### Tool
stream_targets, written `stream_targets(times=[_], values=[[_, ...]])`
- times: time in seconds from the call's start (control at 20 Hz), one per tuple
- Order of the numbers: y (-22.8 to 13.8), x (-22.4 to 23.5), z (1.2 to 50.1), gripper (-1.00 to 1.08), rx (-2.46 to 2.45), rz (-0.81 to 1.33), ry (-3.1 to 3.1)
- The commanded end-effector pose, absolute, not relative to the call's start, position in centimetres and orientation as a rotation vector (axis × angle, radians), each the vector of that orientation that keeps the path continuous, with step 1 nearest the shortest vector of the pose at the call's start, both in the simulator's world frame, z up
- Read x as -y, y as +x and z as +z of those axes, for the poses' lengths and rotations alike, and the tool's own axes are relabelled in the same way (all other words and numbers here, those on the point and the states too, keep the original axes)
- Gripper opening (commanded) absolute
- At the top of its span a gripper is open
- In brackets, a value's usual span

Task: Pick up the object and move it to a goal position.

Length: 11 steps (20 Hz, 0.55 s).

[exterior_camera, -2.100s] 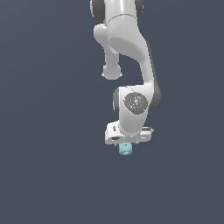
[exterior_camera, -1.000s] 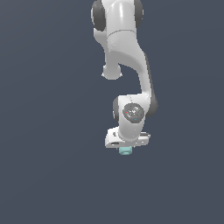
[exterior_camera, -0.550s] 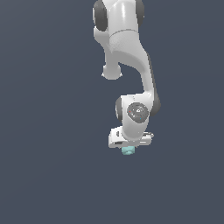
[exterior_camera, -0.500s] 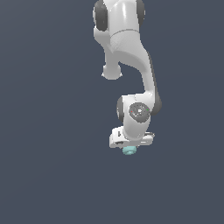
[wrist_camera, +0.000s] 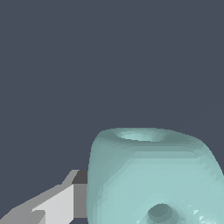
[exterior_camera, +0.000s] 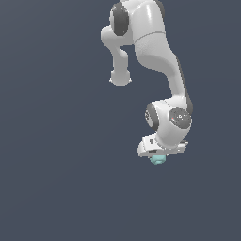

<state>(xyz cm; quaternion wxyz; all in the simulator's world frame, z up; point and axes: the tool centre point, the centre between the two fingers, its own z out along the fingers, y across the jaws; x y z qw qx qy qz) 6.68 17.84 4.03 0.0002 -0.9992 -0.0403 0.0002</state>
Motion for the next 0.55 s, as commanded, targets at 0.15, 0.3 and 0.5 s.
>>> stream_targets(times=[0.15,0.3,0.5], values=[[6.5,-21.3,4.1,-1.0,0.124,0.0,-3.139],[6.5,-21.9,4.1,-1.0,0.124,0.0,-3.139],[6.6,-21.7,4.1,-1.0,0.124,0.0,-3.139]])
